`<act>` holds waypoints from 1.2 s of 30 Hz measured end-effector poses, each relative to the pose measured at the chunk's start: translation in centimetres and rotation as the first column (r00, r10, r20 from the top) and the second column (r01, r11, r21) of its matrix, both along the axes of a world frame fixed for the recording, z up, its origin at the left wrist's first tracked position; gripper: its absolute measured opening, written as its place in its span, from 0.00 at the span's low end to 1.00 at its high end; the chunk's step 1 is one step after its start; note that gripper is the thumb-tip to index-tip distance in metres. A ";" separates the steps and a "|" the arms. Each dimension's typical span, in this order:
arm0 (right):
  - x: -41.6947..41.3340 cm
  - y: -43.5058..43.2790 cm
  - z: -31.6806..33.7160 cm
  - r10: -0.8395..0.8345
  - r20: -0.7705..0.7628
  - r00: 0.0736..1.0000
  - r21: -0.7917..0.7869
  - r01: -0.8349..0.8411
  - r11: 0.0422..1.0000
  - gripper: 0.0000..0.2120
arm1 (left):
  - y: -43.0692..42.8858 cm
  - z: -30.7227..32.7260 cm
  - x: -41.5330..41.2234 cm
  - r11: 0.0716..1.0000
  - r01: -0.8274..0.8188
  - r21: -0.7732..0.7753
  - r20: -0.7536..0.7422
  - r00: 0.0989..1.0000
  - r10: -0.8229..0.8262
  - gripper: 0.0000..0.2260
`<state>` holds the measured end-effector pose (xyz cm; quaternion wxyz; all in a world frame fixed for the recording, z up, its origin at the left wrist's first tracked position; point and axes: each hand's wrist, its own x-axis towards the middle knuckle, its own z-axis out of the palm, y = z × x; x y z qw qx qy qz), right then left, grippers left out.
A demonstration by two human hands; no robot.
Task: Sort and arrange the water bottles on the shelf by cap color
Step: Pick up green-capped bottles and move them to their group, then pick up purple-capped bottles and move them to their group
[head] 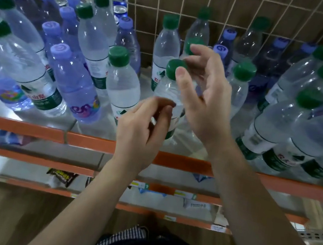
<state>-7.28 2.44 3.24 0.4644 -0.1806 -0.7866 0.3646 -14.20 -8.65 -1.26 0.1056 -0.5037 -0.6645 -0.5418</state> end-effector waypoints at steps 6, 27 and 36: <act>7.2 2.7 3.8 -0.196 -0.111 0.974 0.094 0.206 0.974 0.11 | 5.9 5.3 3.5 0.961 0.230 0.152 -0.087 0.972 -0.218 0.09; 30.6 23.3 8.6 -0.382 0.348 0.856 0.283 0.293 0.913 0.14 | 24.5 13.2 17.4 0.891 0.337 -0.306 -0.144 0.908 -0.393 0.07; 29.4 28.8 10.0 -0.256 0.719 0.646 0.239 0.117 0.964 0.14 | 27.7 13.4 17.0 0.684 0.277 -0.674 -0.088 0.890 -0.447 0.07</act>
